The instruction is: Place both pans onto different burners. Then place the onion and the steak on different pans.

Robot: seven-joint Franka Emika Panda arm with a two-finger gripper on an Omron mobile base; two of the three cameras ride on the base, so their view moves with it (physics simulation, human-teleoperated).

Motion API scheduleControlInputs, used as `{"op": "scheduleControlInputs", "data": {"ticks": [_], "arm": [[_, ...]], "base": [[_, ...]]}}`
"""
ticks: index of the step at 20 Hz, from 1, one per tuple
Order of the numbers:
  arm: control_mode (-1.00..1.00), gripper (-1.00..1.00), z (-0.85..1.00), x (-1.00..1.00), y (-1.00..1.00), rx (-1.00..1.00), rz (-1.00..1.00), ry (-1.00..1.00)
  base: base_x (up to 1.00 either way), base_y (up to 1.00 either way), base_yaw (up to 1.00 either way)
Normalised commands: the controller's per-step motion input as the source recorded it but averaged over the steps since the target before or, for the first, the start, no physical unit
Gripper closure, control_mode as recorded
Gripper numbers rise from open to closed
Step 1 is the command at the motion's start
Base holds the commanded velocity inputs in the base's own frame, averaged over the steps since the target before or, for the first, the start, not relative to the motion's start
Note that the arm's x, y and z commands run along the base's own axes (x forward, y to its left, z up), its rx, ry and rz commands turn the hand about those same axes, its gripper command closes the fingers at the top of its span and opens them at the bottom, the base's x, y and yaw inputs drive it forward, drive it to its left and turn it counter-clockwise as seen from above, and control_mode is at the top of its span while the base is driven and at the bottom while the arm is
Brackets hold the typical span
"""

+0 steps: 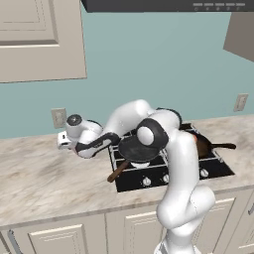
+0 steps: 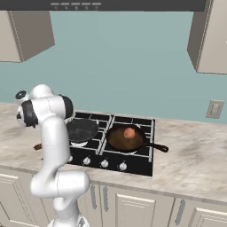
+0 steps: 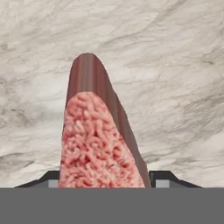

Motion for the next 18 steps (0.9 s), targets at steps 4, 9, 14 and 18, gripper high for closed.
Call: {"op": "scheduleControlInputs", "data": {"ticks": [4,9,14,18], "arm": [[-1.0,1.0,0.58,-0.24,-0.15,0.07,0.0,-0.04],[-1.0,1.0,0.62,-0.25,-0.17,0.07,-0.01,-0.02],[-1.0,1.0,0.56,-0.24,-0.16,0.04,0.0,-0.03],[-1.0,1.0,0.56,-0.21,-0.1,0.02,-0.01,-0.01]], "base": [[0.0,0.0,0.0],[0.0,0.0,0.0],[0.0,0.0,0.0],[0.0,0.0,0.0]]}}
